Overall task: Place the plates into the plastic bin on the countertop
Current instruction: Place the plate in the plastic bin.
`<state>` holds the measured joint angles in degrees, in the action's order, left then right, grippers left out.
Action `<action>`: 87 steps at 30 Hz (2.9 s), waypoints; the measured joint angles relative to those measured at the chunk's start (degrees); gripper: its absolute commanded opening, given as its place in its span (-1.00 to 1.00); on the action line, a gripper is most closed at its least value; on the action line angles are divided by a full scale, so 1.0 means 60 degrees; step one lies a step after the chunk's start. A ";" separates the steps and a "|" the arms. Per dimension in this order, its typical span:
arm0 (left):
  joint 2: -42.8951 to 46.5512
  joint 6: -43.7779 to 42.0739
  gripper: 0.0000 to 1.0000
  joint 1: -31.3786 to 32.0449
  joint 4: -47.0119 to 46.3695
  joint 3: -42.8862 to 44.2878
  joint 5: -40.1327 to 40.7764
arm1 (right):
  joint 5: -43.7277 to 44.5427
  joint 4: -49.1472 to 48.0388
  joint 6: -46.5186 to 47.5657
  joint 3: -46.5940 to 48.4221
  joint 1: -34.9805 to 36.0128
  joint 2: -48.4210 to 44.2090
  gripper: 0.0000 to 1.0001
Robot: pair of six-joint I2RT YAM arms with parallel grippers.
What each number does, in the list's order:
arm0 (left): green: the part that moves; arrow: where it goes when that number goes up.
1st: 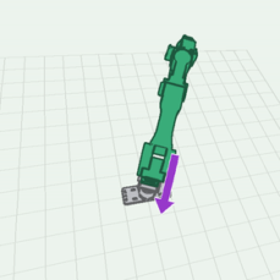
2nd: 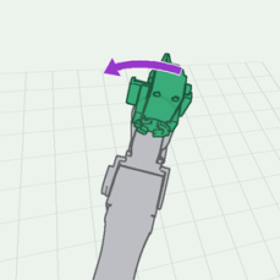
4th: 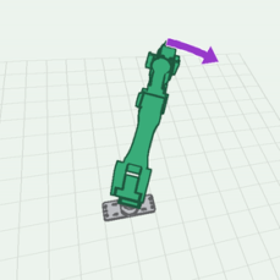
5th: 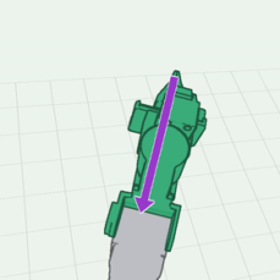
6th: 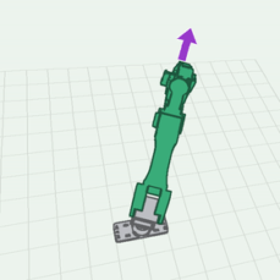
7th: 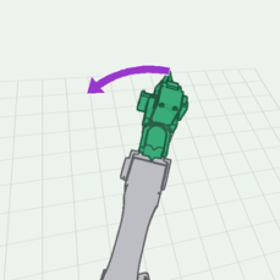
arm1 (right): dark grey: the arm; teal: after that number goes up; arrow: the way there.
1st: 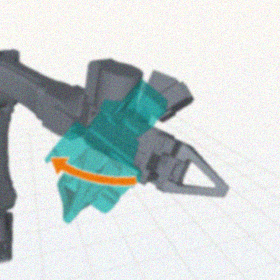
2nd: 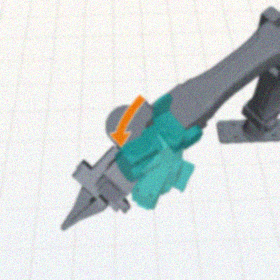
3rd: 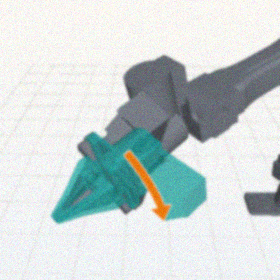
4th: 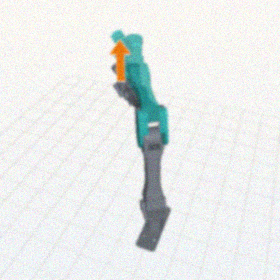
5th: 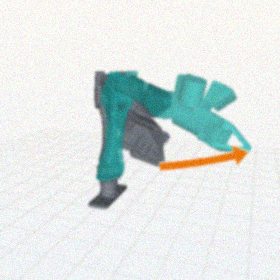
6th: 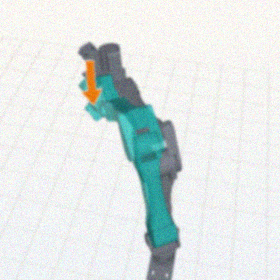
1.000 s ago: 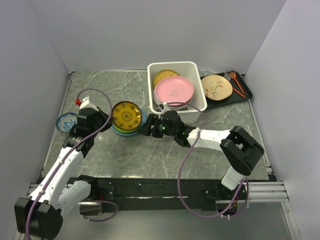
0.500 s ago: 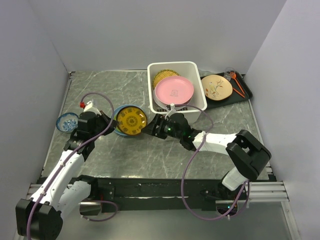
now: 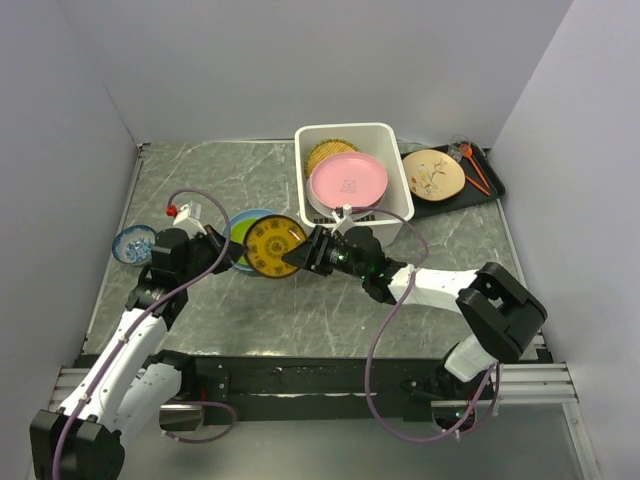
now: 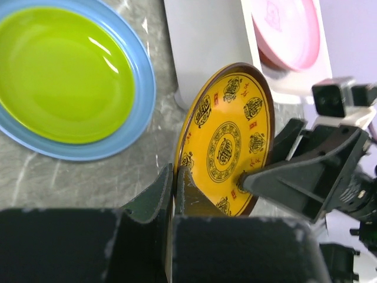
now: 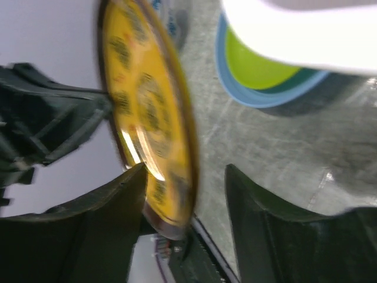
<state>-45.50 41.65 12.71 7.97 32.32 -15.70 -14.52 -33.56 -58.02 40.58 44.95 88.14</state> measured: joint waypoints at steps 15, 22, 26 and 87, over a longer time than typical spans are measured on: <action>-0.0124 0.0004 -0.68 0.0007 -0.0390 -0.0189 -0.0754 | 0.0117 -0.0222 -0.0124 -0.0499 -0.0036 -0.0889 -1.00; 0.0262 0.0033 0.99 0.0018 -0.0361 -0.0189 -0.0390 | 0.0412 0.0324 0.0168 -0.0579 -0.0033 -0.1727 -1.00; 0.0492 0.0015 0.99 0.0018 -0.0240 -0.0186 -0.0106 | 0.0492 0.0510 0.0331 -0.0568 -0.0033 -0.1923 -1.00; -0.2240 0.0353 0.97 0.0018 -0.0211 0.0000 0.2109 | 0.1024 0.5300 0.2524 0.3894 -0.4615 -0.0200 0.66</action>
<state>-58.94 43.77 12.82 6.70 32.32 -3.05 -8.38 -1.76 -42.87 63.94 17.26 86.94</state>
